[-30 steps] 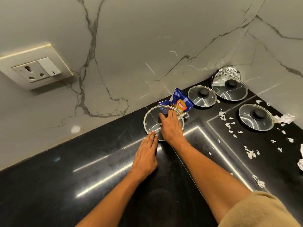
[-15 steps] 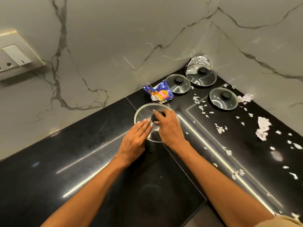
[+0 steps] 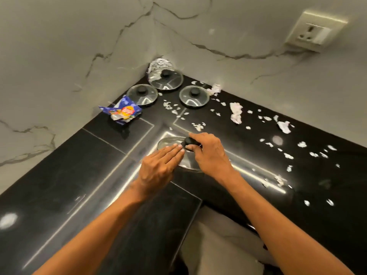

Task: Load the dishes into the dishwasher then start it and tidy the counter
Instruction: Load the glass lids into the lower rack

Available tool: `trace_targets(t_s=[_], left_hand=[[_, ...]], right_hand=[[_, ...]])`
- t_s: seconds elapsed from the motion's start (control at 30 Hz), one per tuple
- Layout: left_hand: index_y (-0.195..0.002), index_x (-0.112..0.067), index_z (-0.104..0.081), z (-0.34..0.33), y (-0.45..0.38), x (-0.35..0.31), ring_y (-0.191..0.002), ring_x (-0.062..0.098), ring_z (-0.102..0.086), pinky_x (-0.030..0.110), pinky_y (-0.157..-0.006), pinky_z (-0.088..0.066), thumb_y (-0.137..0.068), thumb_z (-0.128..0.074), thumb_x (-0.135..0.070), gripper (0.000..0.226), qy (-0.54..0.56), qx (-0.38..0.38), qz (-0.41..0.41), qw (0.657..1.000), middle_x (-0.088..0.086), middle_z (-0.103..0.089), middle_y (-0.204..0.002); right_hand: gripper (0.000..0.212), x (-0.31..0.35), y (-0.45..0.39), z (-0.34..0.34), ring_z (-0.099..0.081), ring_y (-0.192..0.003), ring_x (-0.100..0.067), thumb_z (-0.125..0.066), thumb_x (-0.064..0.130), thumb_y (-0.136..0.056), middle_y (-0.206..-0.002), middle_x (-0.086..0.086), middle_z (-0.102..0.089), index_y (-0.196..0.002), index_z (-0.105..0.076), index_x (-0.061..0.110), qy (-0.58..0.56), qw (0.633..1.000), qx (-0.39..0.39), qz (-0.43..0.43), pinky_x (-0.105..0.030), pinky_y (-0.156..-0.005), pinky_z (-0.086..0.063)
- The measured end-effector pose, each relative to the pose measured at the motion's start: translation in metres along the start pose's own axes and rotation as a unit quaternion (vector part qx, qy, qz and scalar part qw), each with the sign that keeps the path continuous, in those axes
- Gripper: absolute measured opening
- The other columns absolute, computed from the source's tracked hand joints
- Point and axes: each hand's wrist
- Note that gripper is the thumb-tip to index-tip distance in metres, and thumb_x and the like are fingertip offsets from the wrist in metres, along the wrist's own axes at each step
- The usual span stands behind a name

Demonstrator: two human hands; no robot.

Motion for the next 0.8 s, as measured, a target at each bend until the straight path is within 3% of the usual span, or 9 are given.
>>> trace_targets(t_s=[0.17, 0.3, 0.47, 0.63, 0.8], left_hand=[[-0.104, -0.006, -0.077, -0.019, -0.020, -0.070, -0.104, 0.023, -0.071, 0.039, -0.081, -0.060, -0.079, -0.069, 0.005, 0.028, 0.077, -0.001, -0.054, 0.996, 0.009, -0.074, -0.112], [-0.099, -0.005, -0.078, -0.027, -0.026, -0.146, -0.101, 0.023, -0.072, 0.037, -0.084, -0.058, -0.070, -0.061, 0.007, 0.036, 0.140, 0.019, -0.119, 0.983, 0.008, -0.075, -0.109], [-0.093, -0.007, -0.079, -0.033, -0.016, -0.239, -0.095, 0.021, -0.074, 0.034, -0.082, -0.059, -0.082, -0.054, 0.007, 0.030, 0.205, 0.006, -0.156, 0.966, 0.005, -0.076, -0.103], [-0.091, -0.006, -0.079, -0.033, -0.005, -0.329, -0.091, 0.022, -0.074, 0.035, -0.078, -0.060, -0.092, -0.052, 0.000, 0.028, 0.269, 0.006, -0.210, 0.940, 0.005, -0.077, -0.100], [-0.094, -0.006, -0.079, -0.029, 0.017, -0.414, -0.092, 0.021, -0.074, 0.035, -0.078, -0.059, -0.071, -0.063, 0.011, 0.033, 0.336, 0.036, -0.269, 0.902, 0.005, -0.077, -0.100]], right_hand=[[0.023, -0.032, 0.073, 0.048, -0.067, -0.103, -0.021, -0.069, 0.019, -0.093, -0.111, -0.006, -0.074, -0.115, -0.073, 0.012, -0.033, 0.992, -0.028, -0.121, -0.041, -0.094, -0.052], [0.027, -0.055, 0.173, 0.071, -0.067, -0.109, -0.018, -0.059, 0.025, -0.099, -0.117, -0.002, -0.074, -0.118, -0.073, 0.014, -0.053, 0.979, -0.116, -0.162, -0.038, -0.097, -0.051], [0.047, -0.061, 0.313, 0.081, -0.050, -0.136, -0.010, -0.039, 0.039, -0.106, -0.143, -0.004, -0.059, -0.136, -0.063, 0.013, -0.050, 0.957, -0.206, -0.199, -0.030, -0.114, -0.039], [0.049, -0.068, 0.425, 0.081, -0.044, -0.142, -0.018, -0.056, 0.025, -0.102, -0.150, -0.007, -0.051, -0.147, -0.049, 0.008, 0.007, 0.941, -0.257, -0.219, -0.039, -0.116, -0.038], [0.050, -0.072, 0.517, 0.092, -0.049, -0.138, -0.021, -0.060, 0.004, -0.097, -0.146, -0.011, -0.054, -0.146, -0.049, 0.002, 0.057, 0.910, -0.318, -0.261, -0.041, -0.112, -0.043]])
Point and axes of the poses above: each hand's wrist, its own y-axis away from the middle knuckle, its own z-axis out of the back of the hand, x = y × z
